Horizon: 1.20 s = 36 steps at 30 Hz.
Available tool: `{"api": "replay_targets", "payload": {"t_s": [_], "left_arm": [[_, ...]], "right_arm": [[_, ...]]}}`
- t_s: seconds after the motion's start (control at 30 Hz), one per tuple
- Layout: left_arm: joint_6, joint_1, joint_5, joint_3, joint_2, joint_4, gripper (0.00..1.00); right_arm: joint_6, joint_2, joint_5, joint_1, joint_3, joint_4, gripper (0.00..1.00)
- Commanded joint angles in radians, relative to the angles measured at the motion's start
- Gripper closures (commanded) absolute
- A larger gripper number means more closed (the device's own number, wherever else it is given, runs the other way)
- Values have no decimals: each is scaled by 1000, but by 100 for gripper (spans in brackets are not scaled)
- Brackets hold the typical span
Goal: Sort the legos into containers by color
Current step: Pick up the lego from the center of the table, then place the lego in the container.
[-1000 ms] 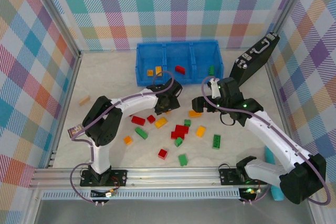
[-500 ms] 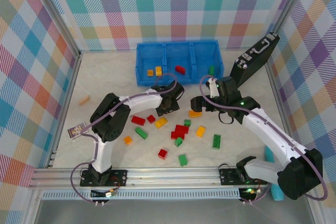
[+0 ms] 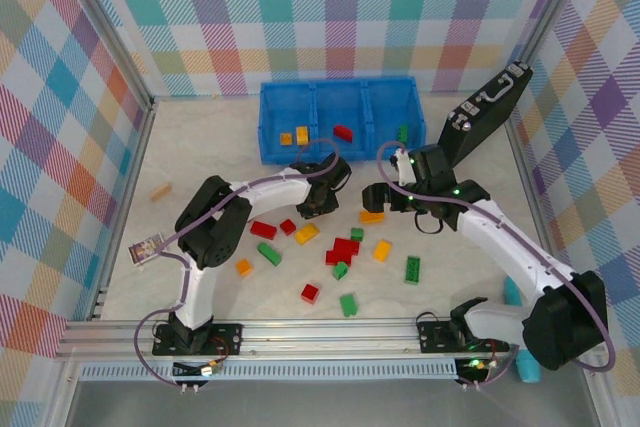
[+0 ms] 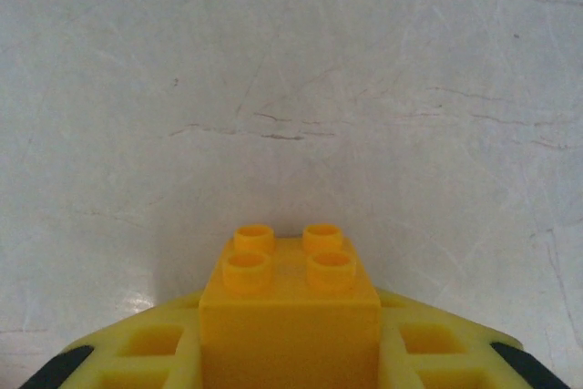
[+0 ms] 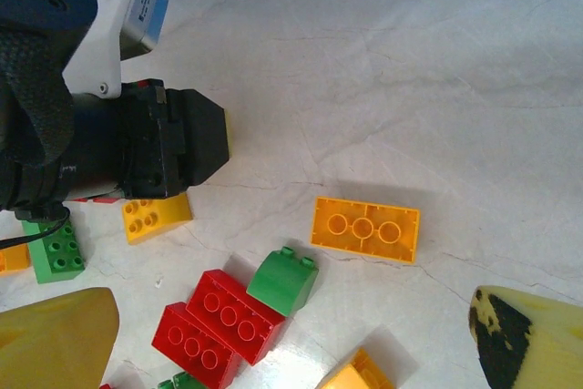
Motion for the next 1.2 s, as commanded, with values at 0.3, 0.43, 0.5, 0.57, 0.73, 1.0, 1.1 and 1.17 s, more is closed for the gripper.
{"api": "replay_targets", "payload": {"t_s": [0.3, 0.43, 0.5, 0.57, 0.73, 1.0, 1.1, 1.17], "left_arm": [[248, 150, -139, 266, -68, -71, 77], [319, 199, -184, 385, -38, -56, 77], [336, 223, -201, 409, -15, -37, 77], [334, 244, -210, 412, 3, -6, 77], [350, 287, -212, 427, 60, 110, 76], [384, 322, -190, 574, 209, 117, 71], [374, 330, -180, 576, 233, 112, 66], [371, 330, -176, 570, 237, 109, 58]], "right_arm": [[2, 42, -50, -30, -3, 38, 1], [-3, 47, -38, -33, 0, 24, 1], [-3, 42, -33, -33, 1, 12, 1], [4, 33, -48, -33, -10, 3, 1], [8, 34, -46, -34, -34, -23, 1], [-4, 65, -50, -33, -13, -48, 1], [-8, 58, -40, -33, -14, -50, 1], [-7, 56, -40, -33, -15, -53, 1]]}}
